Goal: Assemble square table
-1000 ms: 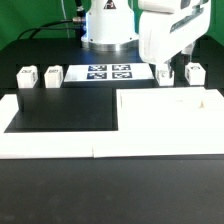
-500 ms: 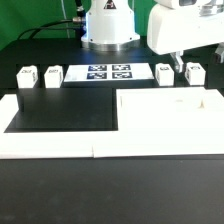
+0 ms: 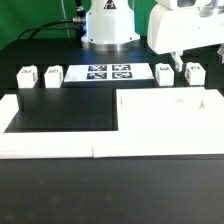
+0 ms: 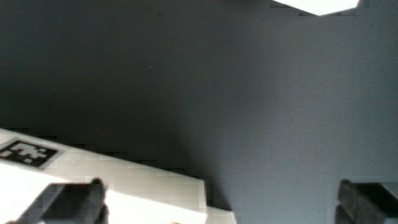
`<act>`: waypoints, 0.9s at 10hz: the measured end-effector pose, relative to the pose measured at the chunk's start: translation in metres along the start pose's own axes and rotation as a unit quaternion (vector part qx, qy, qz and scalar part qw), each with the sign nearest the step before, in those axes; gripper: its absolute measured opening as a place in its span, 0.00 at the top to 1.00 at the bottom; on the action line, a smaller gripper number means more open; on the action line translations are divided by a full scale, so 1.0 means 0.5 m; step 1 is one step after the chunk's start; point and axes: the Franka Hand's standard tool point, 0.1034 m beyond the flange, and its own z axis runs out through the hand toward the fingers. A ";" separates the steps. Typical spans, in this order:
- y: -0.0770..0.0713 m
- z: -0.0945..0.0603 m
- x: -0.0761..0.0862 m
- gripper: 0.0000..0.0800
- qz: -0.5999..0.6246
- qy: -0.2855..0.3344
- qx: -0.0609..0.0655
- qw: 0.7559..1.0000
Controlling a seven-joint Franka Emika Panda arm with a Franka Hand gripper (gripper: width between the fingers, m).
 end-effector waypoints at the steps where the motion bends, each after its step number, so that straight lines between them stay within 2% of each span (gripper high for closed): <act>1: -0.017 0.014 -0.024 0.19 0.020 -0.054 0.007 0.998; 2: -0.027 0.026 -0.032 0.19 0.042 -0.100 0.024 0.994; 4: -0.037 0.040 -0.039 0.19 0.030 -0.160 0.020 0.986; 7: -0.032 0.044 -0.048 0.19 0.030 -0.240 0.021 0.970; 8: -0.033 0.045 -0.061 0.19 0.032 -0.280 0.019 0.959; 9: -0.044 0.058 -0.085 0.19 0.052 -0.351 0.006 0.935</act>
Offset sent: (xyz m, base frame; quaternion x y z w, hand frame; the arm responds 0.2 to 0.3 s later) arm -0.0106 0.0081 -0.0119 -0.0608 -0.1427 -0.0273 0.9875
